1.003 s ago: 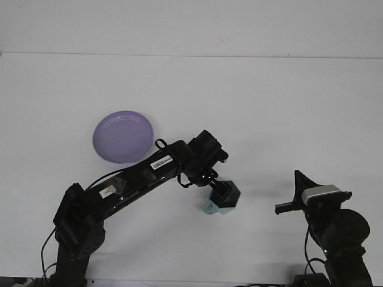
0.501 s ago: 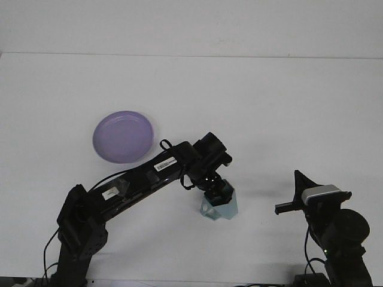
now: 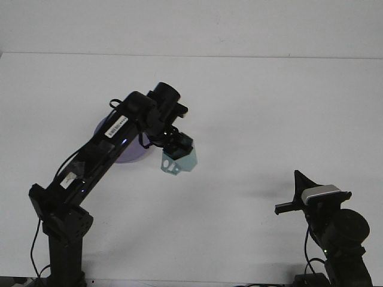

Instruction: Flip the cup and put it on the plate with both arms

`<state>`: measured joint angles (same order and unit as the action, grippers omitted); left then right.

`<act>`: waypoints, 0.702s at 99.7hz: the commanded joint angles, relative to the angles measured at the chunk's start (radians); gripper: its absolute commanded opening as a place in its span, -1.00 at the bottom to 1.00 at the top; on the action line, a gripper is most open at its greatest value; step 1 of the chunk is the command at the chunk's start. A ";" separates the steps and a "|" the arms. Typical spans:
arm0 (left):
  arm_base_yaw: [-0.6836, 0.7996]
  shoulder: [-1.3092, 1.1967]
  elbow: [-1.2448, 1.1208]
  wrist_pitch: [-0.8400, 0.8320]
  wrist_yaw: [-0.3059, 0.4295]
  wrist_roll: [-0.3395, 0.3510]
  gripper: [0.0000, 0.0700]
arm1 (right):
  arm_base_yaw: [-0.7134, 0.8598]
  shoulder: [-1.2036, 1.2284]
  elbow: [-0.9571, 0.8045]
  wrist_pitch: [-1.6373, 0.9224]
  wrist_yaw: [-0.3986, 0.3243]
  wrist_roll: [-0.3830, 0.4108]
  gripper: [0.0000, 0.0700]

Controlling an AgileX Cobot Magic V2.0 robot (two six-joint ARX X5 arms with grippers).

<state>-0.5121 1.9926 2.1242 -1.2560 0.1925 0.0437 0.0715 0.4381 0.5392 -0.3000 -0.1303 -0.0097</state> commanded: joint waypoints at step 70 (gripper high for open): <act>0.472 0.014 0.023 0.008 -0.066 -0.007 -0.97 | 0.001 0.001 0.002 0.009 0.000 0.018 -1.00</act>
<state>-0.0418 1.9621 2.1246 -1.2552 0.1272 0.0391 0.0715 0.4381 0.5392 -0.3000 -0.1307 -0.0025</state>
